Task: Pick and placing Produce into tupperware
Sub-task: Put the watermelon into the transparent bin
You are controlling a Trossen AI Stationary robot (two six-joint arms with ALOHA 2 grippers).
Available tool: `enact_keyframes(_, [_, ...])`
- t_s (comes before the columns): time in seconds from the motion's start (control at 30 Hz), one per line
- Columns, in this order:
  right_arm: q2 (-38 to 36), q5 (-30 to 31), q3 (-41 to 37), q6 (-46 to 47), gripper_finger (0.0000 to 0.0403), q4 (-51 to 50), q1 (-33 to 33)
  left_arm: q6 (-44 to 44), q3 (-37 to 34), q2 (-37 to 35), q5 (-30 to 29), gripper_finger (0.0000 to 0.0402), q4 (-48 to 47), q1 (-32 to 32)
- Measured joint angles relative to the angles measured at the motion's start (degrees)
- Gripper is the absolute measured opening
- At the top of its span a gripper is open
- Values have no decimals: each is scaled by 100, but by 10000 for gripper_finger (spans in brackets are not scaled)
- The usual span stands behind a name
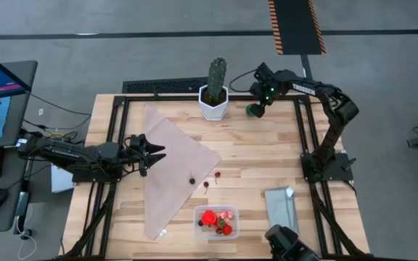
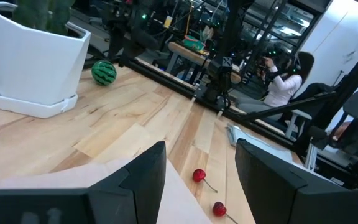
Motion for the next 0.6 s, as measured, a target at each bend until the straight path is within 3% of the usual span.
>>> enact_keyframes(0.27, [165,-2,0,-246,346,224,198,2,0,0,-20,182,0,0])
enact_keyframes(0.6, [328,-7,6,-257,345,416,281,4,-2,0,-22,182,2,0])
